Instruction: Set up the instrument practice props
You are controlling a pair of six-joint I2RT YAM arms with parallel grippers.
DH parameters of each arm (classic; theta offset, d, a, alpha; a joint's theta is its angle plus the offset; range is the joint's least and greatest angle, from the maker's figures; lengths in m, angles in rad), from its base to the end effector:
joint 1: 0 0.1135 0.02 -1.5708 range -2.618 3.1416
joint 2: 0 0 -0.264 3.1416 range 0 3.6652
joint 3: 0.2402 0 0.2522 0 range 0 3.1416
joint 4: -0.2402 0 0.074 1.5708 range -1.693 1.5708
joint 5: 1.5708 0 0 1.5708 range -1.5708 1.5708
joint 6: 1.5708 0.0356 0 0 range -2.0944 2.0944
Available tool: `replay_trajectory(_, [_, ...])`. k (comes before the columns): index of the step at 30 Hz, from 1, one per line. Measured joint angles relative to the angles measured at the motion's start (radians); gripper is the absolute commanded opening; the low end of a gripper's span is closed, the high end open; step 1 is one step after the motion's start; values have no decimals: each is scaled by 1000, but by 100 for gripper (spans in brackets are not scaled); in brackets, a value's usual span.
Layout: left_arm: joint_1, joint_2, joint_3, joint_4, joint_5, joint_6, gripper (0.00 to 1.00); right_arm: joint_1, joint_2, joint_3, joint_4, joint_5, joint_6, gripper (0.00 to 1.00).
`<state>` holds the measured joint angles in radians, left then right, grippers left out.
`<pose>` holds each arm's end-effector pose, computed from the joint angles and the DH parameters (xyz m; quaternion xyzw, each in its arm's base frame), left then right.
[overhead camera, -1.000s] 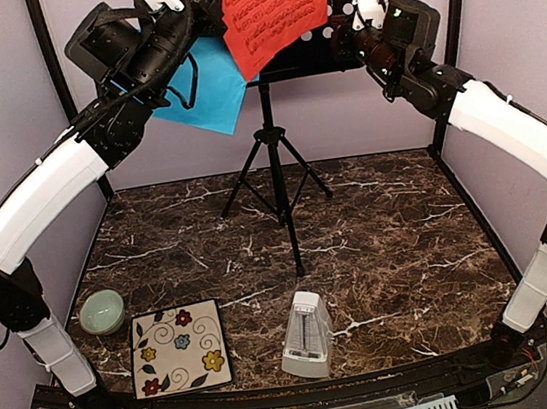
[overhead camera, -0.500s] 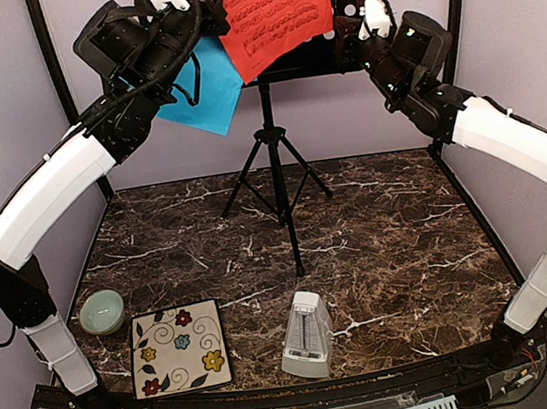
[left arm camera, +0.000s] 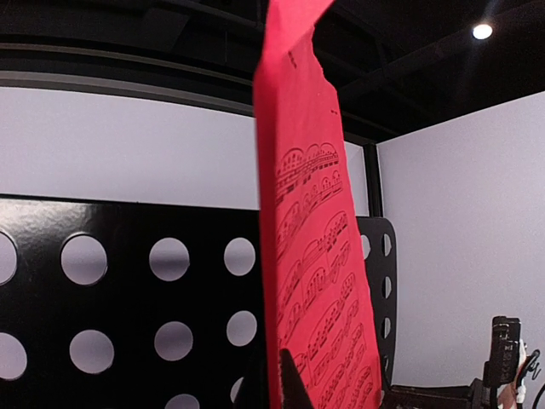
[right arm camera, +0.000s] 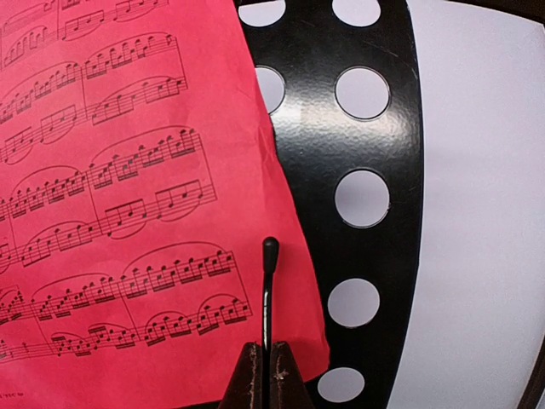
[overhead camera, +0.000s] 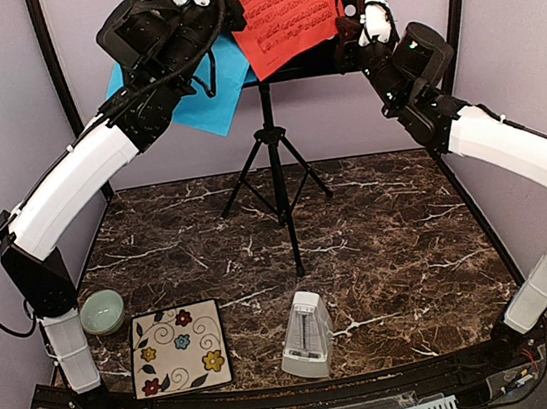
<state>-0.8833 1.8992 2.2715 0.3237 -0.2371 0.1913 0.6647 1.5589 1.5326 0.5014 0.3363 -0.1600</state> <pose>0.2570 -0.2998 0.5780 0.1232 0.4162 -0.2579 0.8632 0.2898 0.2122 0.4802 -0.0749 0.5277 0.1257 0.8367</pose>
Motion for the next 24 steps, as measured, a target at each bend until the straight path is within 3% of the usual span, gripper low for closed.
replay_trajectory(6, [3, 32, 44, -10, 11, 24, 0, -1, 0, -18, 39, -20, -26, 0])
replay_trajectory(17, [35, 85, 121, -94, 290, 154, 0, -2, 0, -28, 52, -90, -64, 0])
replay_trajectory(24, [59, 111, 145, -130, 385, 207, 0, -2, 0, -29, 52, -120, -72, 0])
